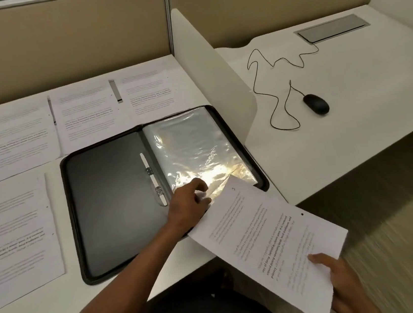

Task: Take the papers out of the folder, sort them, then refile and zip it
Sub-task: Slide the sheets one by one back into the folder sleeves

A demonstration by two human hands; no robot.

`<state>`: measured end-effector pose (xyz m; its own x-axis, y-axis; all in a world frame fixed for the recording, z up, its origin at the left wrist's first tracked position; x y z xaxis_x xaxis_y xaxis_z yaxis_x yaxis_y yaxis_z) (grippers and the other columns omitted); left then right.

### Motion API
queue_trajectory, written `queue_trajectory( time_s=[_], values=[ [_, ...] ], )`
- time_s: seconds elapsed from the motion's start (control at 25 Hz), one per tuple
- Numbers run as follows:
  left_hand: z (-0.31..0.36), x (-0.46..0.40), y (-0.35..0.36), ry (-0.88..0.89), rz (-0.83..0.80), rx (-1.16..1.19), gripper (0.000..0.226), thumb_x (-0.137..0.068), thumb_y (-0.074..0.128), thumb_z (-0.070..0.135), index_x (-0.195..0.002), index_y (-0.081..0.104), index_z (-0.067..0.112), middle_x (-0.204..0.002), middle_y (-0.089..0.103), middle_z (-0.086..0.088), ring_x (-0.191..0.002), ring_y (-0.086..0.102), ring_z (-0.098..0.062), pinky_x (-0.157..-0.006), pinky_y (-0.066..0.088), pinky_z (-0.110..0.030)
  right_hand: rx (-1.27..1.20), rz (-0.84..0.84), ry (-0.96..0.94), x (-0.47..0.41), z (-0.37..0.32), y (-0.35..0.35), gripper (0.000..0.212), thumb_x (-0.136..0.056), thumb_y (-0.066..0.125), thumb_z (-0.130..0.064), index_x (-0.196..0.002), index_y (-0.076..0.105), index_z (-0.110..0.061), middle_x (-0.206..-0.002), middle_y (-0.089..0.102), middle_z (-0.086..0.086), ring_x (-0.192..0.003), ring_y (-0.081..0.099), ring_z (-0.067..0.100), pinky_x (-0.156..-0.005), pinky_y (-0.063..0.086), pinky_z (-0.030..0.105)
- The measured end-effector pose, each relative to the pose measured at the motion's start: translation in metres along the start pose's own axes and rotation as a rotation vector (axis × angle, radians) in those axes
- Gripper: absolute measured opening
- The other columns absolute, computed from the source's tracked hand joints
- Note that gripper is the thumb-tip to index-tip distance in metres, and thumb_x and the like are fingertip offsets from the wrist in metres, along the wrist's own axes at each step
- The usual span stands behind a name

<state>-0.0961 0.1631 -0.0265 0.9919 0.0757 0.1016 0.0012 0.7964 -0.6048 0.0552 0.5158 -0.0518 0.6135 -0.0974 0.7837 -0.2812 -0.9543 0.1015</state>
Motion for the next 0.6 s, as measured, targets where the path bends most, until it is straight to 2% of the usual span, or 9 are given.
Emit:
queue_trajectory(
  time_s=[0.08, 0.24, 0.32, 0.44, 0.52, 0.6],
  values=[
    [0.015, 0.003, 0.001, 0.14, -0.029, -0.104, 0.028, -0.086, 0.068, 0.012, -0.1, 0.058, 0.034, -0.104, 0.065, 0.014, -0.083, 0.063, -0.004, -0.069, 0.051, -0.026, -0.016, 0.045, -0.035, 0.005, -0.003, 0.003, 0.038, -0.086, 0.06, -0.002, -0.12, 0.059, -0.019, -0.117, 0.068, 0.024, -0.11, 0.062, 0.051, -0.099, 0.045, 0.069],
    [0.028, 0.005, 0.025, 0.399, -0.201, -0.453, 0.033, -0.091, 0.06, 0.011, -0.115, 0.07, 0.031, -0.143, 0.051, 0.005, -0.119, 0.054, -0.018, -0.086, 0.049, -0.033, -0.039, 0.07, -0.063, 0.012, 0.0, 0.015, 0.044, -0.082, 0.061, -0.002, -0.124, 0.06, -0.015, -0.119, 0.069, 0.023, -0.112, 0.062, 0.05, -0.1, 0.045, 0.069],
    [0.025, 0.006, 0.035, 0.436, -0.235, -0.561, 0.031, -0.093, 0.061, 0.021, -0.123, 0.068, 0.028, -0.149, 0.047, -0.002, -0.124, 0.049, -0.024, -0.098, 0.043, -0.037, -0.052, 0.064, -0.07, 0.011, 0.006, 0.021, 0.044, -0.086, 0.06, -0.001, -0.127, 0.06, -0.015, -0.119, 0.07, 0.02, -0.113, 0.063, 0.048, -0.101, 0.044, 0.068],
    [0.026, 0.011, 0.043, 0.472, -0.225, -0.65, 0.038, -0.096, 0.057, 0.031, -0.133, 0.058, 0.021, -0.15, 0.042, -0.009, -0.126, 0.044, -0.029, -0.104, 0.037, -0.04, -0.025, 0.108, -0.1, 0.011, 0.015, 0.026, 0.038, -0.091, 0.061, -0.003, -0.127, 0.06, -0.015, -0.118, 0.072, 0.015, -0.112, 0.065, 0.042, -0.099, 0.049, 0.063],
    [0.027, 0.016, 0.044, 0.49, -0.186, -0.678, 0.044, -0.096, 0.056, 0.033, -0.135, 0.054, 0.015, -0.148, 0.044, -0.012, -0.127, 0.042, -0.03, -0.105, 0.036, -0.043, 0.075, 0.166, -0.146, 0.012, 0.018, 0.025, 0.028, -0.096, 0.063, -0.015, -0.123, 0.063, -0.017, -0.113, 0.074, 0.011, -0.108, 0.068, 0.035, -0.096, 0.052, 0.057],
    [0.024, 0.02, 0.043, 0.487, -0.158, -0.69, 0.049, -0.095, 0.058, 0.033, -0.138, 0.051, 0.012, -0.148, 0.043, -0.013, -0.13, 0.04, -0.03, -0.107, 0.035, -0.045, 0.238, 0.357, -0.244, 0.019, 0.011, 0.011, 0.032, -0.093, 0.069, -0.031, -0.122, 0.061, -0.019, -0.11, 0.073, 0.008, -0.104, 0.069, 0.029, -0.091, 0.055, 0.05]
  ],
)
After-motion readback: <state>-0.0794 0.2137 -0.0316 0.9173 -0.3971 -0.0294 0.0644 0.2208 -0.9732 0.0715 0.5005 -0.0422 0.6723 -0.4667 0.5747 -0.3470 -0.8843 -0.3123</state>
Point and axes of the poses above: each hand's wrist, its own x-axis away from the middle knuckle, its own y-axis out of the palm, z = x × y, the point moved 10 cm from there along -x, towards the middle knuckle
